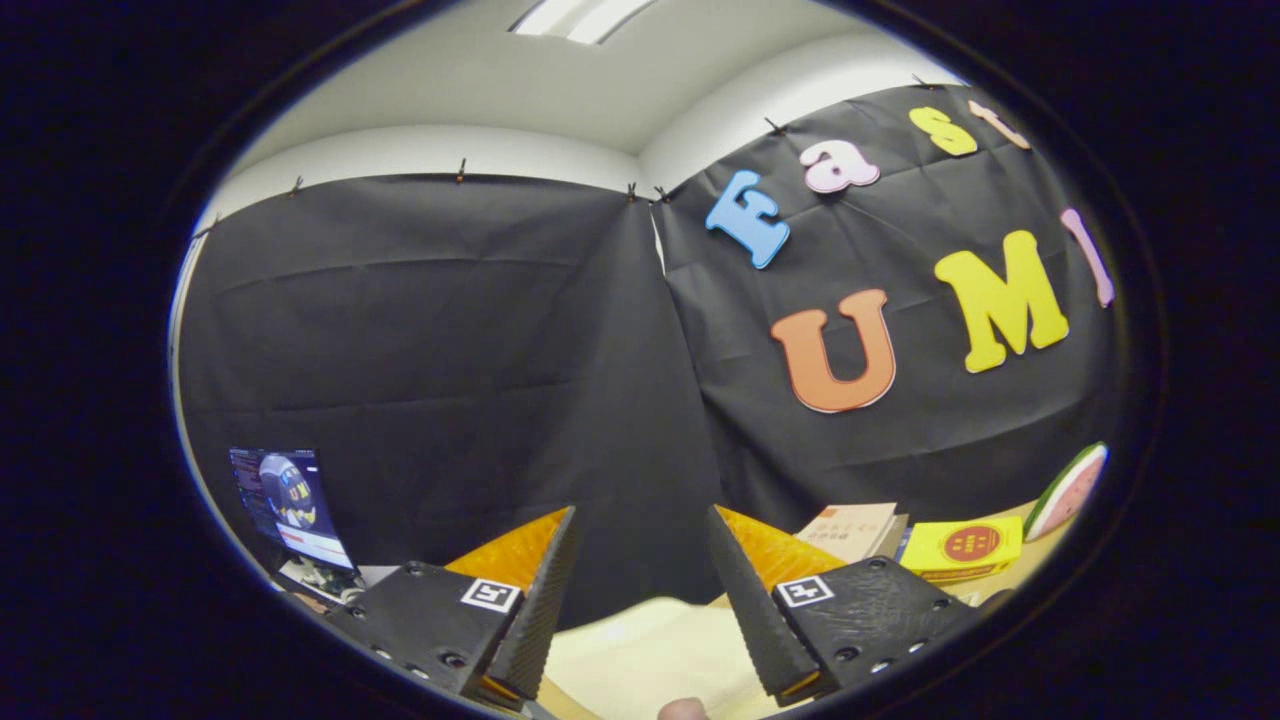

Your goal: Open the storage box then place both shoes into the box .Put the left shoe in first, then the right shoe, with the right side of both shoes facing outward in a uniform manner.

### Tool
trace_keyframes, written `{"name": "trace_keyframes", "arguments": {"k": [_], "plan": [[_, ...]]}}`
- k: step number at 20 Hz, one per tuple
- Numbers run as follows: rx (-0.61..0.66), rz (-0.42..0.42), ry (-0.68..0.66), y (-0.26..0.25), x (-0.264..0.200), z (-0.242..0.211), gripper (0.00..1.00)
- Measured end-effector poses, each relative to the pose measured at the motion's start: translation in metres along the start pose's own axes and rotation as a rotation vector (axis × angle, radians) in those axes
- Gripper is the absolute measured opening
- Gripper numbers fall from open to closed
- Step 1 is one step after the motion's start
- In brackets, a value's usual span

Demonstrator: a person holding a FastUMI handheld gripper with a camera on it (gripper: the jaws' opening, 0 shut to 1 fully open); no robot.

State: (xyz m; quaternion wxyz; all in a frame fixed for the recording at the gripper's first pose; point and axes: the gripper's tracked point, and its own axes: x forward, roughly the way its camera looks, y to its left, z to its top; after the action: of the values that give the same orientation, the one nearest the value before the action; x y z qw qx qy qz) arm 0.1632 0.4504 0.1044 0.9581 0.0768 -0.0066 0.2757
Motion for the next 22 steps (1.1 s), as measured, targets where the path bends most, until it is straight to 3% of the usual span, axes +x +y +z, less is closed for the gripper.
{"name": "trace_keyframes", "arguments": {"k": [6,9,17,22], "plan": [[-0.073,-0.102,0.014,-0.057,-0.05,0.002,0.91],[-0.086,-0.175,0.016,-0.102,-0.095,0.009,0.93],[-0.124,-0.505,0.037,-0.269,-0.251,0.021,0.94],[-0.137,-0.714,0.164,-0.364,-0.334,-0.005,0.95]]}}
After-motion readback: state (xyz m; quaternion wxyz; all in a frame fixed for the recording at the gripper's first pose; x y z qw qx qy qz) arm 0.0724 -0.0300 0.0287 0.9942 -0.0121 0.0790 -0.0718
